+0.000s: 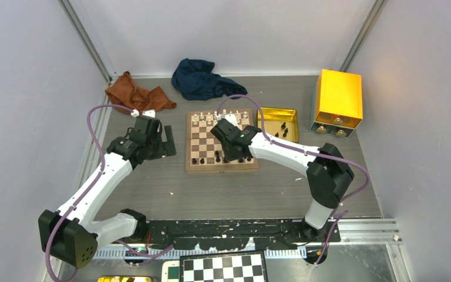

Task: Set up the chess pieces on the board
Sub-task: Place the chess piece on the chessboard.

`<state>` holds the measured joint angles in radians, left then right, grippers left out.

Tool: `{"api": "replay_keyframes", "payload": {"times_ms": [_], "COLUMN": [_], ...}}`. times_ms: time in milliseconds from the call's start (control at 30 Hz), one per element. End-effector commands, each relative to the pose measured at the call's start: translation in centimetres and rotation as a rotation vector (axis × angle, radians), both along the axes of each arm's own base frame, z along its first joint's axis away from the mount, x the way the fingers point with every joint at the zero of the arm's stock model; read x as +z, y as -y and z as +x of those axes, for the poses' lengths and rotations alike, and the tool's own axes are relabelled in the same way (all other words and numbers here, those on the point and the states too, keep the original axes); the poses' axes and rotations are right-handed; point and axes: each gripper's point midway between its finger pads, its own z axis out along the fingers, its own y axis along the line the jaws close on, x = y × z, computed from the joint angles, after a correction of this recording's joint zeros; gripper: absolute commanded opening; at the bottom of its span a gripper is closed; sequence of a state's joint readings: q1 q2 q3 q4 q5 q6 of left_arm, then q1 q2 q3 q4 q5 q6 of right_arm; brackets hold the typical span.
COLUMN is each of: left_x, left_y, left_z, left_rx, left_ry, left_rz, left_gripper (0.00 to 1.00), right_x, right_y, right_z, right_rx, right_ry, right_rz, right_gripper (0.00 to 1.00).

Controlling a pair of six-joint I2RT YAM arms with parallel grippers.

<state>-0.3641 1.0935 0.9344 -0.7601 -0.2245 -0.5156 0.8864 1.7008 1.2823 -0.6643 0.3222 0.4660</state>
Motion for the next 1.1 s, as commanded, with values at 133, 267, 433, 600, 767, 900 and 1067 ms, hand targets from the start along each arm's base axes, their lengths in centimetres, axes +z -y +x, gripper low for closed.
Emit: {"api": "replay_keyframes", "payload": {"times_ms": [133, 267, 433, 600, 767, 900, 1067], "left_x": [0.3, 0.2, 0.1, 0.0, -0.1, -0.2, -0.3], "left_y": [0.0, 0.1, 0.1, 0.1, 0.2, 0.2, 0.2], "left_z": [0.5, 0.6, 0.6, 0.7, 0.8, 0.9, 0.9], "left_rx": [0.008, 0.008, 0.009, 0.008, 0.008, 0.008, 0.007], "left_ry": [0.018, 0.016, 0.011, 0.01, 0.007, 0.005, 0.001], "left_rz": [-0.008, -0.007, -0.006, -0.005, -0.004, -0.003, 0.001], "left_gripper": [1.0, 1.0, 1.0, 1.0, 1.0, 1.0, 1.0], "right_x": [-0.3, -0.8, -1.3, -1.7, -2.1, -2.5, -2.8], "right_y": [-0.5, -0.3, 0.0, 0.2, 0.2, 0.2, 0.1], "right_z": [0.8, 1.0, 1.3, 1.4, 1.5, 1.5, 1.5], "right_rx": [-0.002, -0.006, -0.011, -0.017, -0.016, -0.015, -0.013], "right_ry": [0.015, 0.008, -0.004, -0.012, -0.021, -0.03, -0.035], "right_rz": [0.024, 0.02, 0.018, 0.02, 0.02, 0.02, 0.021], "right_gripper": [0.01, 0.01, 0.01, 0.01, 0.01, 0.01, 0.01]}}
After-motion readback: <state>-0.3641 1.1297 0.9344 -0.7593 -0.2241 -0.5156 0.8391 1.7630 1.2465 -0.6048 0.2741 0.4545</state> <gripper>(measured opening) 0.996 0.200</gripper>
